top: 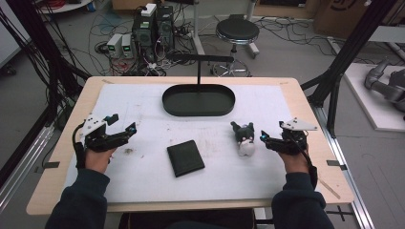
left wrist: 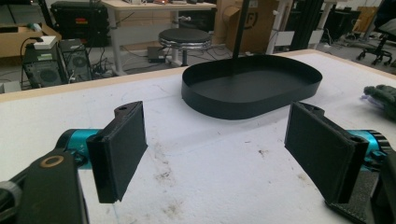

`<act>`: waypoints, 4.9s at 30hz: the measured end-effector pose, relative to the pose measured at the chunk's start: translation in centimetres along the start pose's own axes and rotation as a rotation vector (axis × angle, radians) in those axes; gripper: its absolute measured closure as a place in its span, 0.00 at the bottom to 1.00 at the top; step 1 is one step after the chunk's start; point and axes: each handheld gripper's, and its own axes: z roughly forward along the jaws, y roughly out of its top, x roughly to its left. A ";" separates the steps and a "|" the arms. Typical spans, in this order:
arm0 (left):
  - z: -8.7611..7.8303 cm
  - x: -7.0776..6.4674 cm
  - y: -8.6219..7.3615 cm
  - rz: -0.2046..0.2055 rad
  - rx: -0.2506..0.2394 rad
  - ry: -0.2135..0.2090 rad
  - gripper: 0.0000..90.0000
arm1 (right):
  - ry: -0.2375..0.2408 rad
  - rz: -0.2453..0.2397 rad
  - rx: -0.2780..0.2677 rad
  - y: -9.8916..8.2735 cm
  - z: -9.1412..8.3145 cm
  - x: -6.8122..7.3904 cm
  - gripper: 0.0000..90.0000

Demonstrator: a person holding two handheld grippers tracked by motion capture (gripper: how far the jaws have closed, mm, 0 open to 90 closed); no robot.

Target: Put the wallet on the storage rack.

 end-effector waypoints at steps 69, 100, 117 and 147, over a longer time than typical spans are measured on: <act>6.6 -2.2 -1.8 -0.073 0.434 -0.320 0.90 | 0.029 -0.045 0.018 -0.3 -0.1 0.7 0.25; 8.3 -5.1 -3.1 -0.272 0.461 -0.172 0.53 | 0.033 -0.046 0.009 -0.1 -0.1 1.0 0.26; 9.0 -7.5 -2.0 -0.191 0.435 -0.251 0.52 | 0.033 -0.048 0.012 -0.2 -0.2 0.7 0.26; 9.0 -8.7 -3.9 -0.253 0.466 -0.363 0.57 | 0.029 -0.041 0.012 -0.2 -0.1 0.7 0.27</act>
